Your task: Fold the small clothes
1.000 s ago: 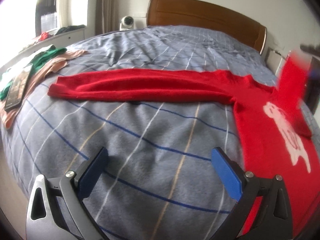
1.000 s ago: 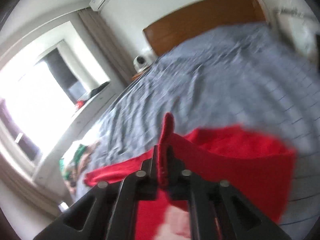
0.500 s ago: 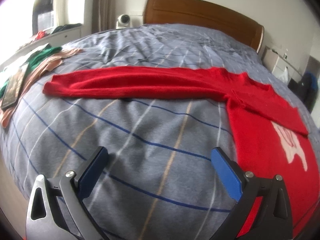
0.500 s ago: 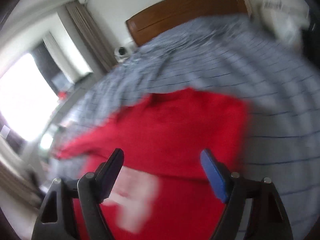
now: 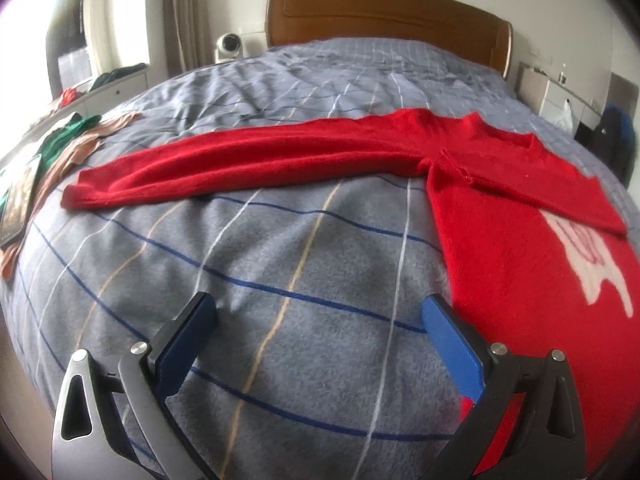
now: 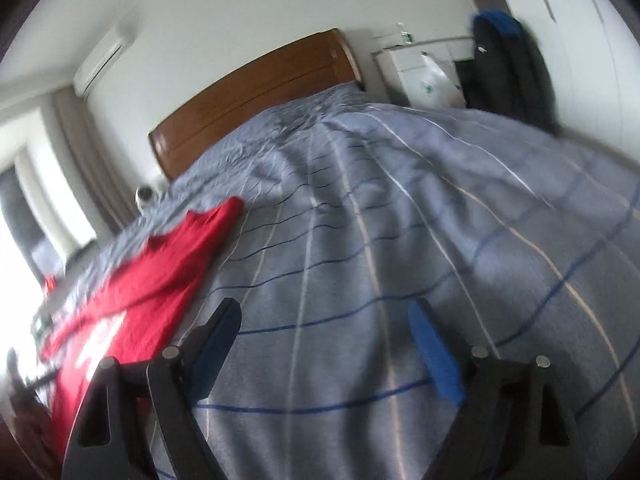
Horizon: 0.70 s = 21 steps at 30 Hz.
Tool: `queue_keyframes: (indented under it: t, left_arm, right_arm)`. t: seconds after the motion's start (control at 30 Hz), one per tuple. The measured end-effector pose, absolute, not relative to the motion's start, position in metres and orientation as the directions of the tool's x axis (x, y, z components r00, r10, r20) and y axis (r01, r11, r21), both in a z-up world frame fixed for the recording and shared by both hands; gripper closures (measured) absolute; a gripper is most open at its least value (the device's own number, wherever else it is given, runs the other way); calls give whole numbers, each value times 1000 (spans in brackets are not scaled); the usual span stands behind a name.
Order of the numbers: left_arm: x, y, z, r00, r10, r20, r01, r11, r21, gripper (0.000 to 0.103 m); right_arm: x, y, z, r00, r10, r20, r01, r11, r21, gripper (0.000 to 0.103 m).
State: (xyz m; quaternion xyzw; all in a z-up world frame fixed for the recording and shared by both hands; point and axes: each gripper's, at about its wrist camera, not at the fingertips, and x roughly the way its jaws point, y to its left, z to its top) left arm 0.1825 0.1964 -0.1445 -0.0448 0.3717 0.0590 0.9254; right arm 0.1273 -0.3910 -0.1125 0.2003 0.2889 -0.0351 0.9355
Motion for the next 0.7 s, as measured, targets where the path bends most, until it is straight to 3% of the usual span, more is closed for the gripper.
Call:
queue_keyframes:
  t: [0.7]
  left_arm:
    - [183, 192, -150, 716, 89, -692, -141, 990, -19, 0]
  right_arm:
    - [127, -382, -120, 812, 44, -582, 198, 917, 346, 15]
